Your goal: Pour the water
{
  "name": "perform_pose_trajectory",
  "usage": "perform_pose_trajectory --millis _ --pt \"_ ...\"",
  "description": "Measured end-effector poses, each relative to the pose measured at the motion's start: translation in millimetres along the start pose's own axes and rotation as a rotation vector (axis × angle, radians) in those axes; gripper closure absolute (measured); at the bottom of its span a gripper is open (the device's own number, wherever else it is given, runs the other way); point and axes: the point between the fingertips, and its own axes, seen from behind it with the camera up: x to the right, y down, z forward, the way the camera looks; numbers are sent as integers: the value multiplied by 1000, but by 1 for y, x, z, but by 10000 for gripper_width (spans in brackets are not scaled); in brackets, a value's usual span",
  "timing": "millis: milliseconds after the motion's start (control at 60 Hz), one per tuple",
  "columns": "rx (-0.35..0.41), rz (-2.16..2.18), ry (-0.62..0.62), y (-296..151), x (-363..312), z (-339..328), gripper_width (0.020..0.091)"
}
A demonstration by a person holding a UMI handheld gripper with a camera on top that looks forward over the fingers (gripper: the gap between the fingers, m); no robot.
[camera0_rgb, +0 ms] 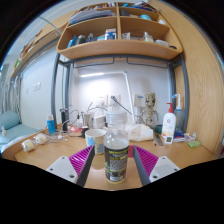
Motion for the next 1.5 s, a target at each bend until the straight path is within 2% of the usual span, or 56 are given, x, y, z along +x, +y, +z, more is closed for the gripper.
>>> perform_pose_trajectory --millis 167,200,217,300,517,833,950,1117,1500 --pt "-10 12 27 2 5 25 526" --pt "-20 12 34 4 7 29 601" --pt "-24 14 38 6 8 31 664" --pt "-17 10 47 5 10 35 678" --pt "-31 9 31 7 8 38 844" --pt "-17 -138 16 -7 9 36 843" --pt "-9 -424 57 -31 45 48 842" --pt "-40 -988 155 -52 82 92 842" --pt "17 -1841 164 -83 50 173 833"
